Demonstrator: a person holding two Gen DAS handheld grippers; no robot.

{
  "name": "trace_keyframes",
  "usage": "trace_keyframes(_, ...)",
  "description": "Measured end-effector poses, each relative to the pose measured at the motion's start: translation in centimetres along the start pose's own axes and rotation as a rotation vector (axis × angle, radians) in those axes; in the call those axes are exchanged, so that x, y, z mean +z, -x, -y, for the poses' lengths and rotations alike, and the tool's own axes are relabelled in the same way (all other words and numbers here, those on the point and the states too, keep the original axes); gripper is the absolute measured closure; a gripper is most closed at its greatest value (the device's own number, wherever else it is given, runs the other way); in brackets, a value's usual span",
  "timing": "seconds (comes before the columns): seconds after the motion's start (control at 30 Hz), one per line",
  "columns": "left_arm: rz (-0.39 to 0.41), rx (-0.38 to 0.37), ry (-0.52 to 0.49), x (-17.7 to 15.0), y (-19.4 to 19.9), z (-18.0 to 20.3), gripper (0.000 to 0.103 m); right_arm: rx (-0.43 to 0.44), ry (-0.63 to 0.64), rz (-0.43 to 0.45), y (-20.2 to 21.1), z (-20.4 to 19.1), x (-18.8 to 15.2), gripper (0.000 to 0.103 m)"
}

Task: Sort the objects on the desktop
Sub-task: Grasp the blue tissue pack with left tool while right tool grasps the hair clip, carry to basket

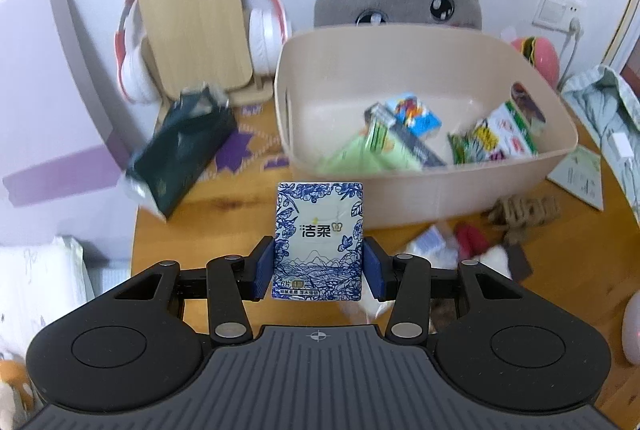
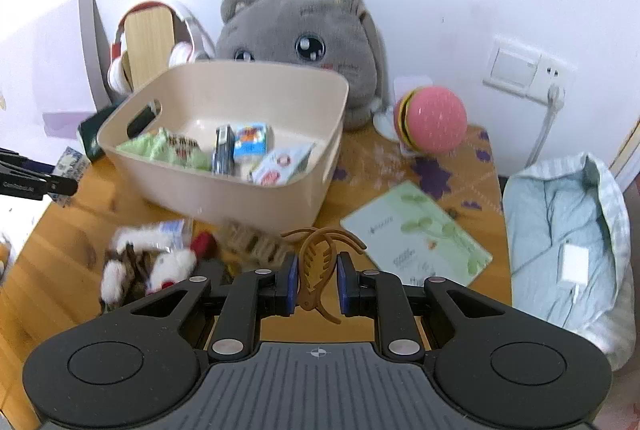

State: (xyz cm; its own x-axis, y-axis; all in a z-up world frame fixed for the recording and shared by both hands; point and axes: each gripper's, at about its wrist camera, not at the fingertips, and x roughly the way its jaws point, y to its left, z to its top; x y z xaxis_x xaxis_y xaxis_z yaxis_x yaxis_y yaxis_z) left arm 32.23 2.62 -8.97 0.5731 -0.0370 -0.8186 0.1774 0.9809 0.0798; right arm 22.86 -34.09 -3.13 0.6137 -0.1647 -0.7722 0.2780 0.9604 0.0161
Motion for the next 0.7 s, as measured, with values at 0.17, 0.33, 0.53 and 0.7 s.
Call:
trace_keyframes(0.17, 0.049, -0.005, -0.002, 2.6, 0.4, 0.6, 0.056, 0.010, -0.001, 0.041, 0.5, -0.1, 1.9, 0.085)
trace_keyframes(0.33, 0.084, 0.000, -0.015, 4.9, 0.3, 1.6, 0.056, 0.021, -0.002, 0.076, 0.1, 0.2, 3.9, 0.085)
trace_keyframes(0.53, 0.109, -0.015, 0.039, 7.6, -0.4, 2.4, 0.056, 0.020, 0.019, 0.119, -0.8, -0.3, 6.2, 0.085)
trace_keyframes(0.7, 0.113, -0.007, 0.029, 8.9, -1.5, 3.5, 0.056, 0.028, 0.034, 0.137, -2.1, -1.4, 7.9, 0.085)
